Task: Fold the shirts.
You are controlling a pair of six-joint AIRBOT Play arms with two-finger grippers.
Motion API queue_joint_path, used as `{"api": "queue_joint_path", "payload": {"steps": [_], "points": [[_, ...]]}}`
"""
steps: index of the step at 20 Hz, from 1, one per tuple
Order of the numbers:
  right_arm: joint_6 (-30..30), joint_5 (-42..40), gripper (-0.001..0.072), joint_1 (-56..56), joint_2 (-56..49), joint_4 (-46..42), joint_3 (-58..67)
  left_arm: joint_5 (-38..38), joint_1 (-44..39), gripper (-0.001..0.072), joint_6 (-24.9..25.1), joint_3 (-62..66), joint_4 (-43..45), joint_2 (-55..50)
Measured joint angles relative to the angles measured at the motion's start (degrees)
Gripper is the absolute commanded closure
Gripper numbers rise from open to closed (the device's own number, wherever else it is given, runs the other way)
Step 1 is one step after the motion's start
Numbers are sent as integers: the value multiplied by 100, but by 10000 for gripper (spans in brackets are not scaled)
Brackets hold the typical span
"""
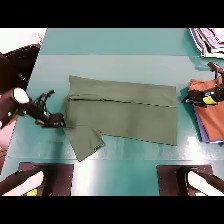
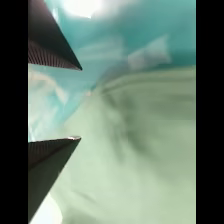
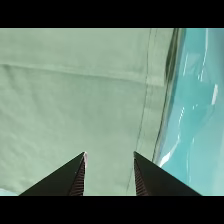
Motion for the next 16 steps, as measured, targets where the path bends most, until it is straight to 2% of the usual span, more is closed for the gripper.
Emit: {"api": "queue_joint_path", "payload": {"steps": [6,7,8,9,14,15,16], "points": [[0,-111,363,-9,485,4,-479,603,15,218,0,-1250,-931,525],[-2,-116,363,-9,544,4,-509,704,20,247,7,-1340,-1084,549],[0,-116,363,-9,608,4,-529,846,13,494,63,-1412,-1261,555],[-2,-116,363,-11,671,7,-549,1012,9,673,157,-1464,-1318,555],[-61,289,363,-404,772,-28,-590,1207,11,684,446,-1499,-1729,710],[-92,428,310,-555,730,-52,-636,1139,11,684,446,-1458,-1720,796],[-98,540,189,-721,691,-98,-741,1086,11,684,444,-1408,-1690,903]]}}
